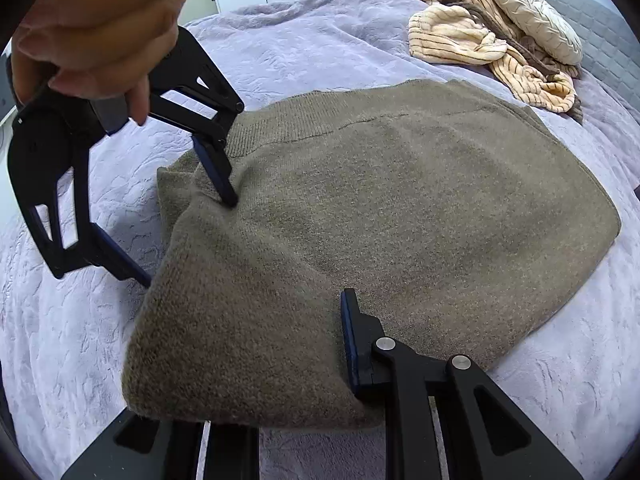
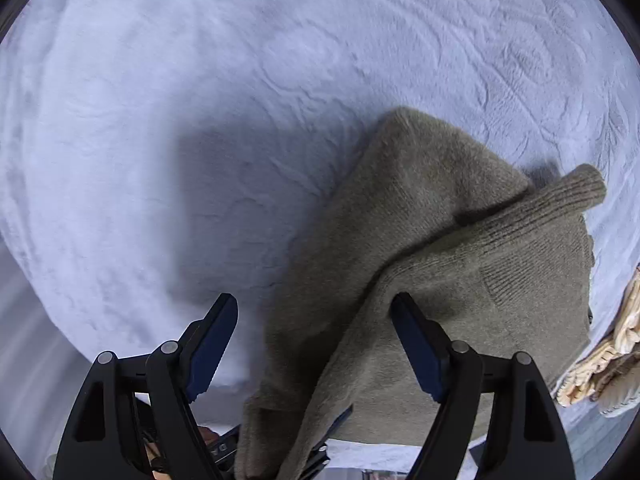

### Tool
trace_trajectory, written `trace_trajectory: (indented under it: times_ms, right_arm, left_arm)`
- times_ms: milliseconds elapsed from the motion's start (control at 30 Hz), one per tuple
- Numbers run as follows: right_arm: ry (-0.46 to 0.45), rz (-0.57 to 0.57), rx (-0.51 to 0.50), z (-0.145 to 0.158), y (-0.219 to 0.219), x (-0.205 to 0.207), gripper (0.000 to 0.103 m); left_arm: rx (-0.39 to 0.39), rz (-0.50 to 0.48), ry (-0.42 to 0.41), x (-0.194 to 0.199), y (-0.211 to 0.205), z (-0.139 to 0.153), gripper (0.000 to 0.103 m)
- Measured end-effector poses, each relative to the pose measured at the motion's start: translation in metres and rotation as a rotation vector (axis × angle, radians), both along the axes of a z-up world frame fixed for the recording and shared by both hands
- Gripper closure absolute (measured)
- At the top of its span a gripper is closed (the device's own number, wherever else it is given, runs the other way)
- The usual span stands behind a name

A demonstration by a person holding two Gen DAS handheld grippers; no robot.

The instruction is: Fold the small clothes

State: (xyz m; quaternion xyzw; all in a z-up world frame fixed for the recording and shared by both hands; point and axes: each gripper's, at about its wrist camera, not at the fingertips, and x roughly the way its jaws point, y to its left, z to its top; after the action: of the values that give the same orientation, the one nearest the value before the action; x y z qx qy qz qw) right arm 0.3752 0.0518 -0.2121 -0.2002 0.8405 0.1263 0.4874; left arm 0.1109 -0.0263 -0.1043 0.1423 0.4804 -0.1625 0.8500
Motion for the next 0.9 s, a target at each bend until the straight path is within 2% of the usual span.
trace_trajectory:
  times_ms: [33,67,100,133,200,367,567,767,900]
  right_arm:
    - [0.001,0.001,0.003,-0.001,-0.002,-0.001,0.023]
    - [-0.006,0.002,0.013,0.001,-0.004,-0.002,0.029]
    - [-0.028,0.010,0.010,0.005,-0.008,-0.002,0.062]
    - [-0.066,0.012,0.003,0.011,-0.016,0.000,0.083]
    - [-0.074,-0.075,0.083,0.023,-0.033,0.003,0.087]
    - [-0.128,-0.254,0.294,0.058,-0.086,-0.002,0.089]
    - [-0.219,-0.399,0.479,0.109,-0.145,-0.012,0.090]
    - [-0.325,-0.555,0.631,0.165,-0.226,-0.015,0.090]
    - [-0.394,-0.633,0.707,0.195,-0.285,-0.028,0.090]
  left_arm:
    - [0.002,-0.001,-0.001,-0.001,0.000,-0.001,0.082]
    - [0.002,-0.001,0.001,-0.001,0.000,-0.001,0.082]
    - [-0.001,0.002,0.005,-0.001,0.000,0.000,0.082]
    - [-0.010,0.009,0.010,0.000,0.001,0.000,0.082]
    - [-0.027,0.016,0.011,0.002,0.000,0.002,0.082]
    - [-0.051,-0.014,-0.024,0.001,-0.007,0.022,0.083]
    - [-0.072,-0.066,-0.076,-0.003,-0.028,0.058,0.083]
    - [-0.085,-0.147,-0.139,-0.002,-0.076,0.098,0.083]
    - [-0.078,-0.222,-0.170,-0.004,-0.120,0.111,0.082]
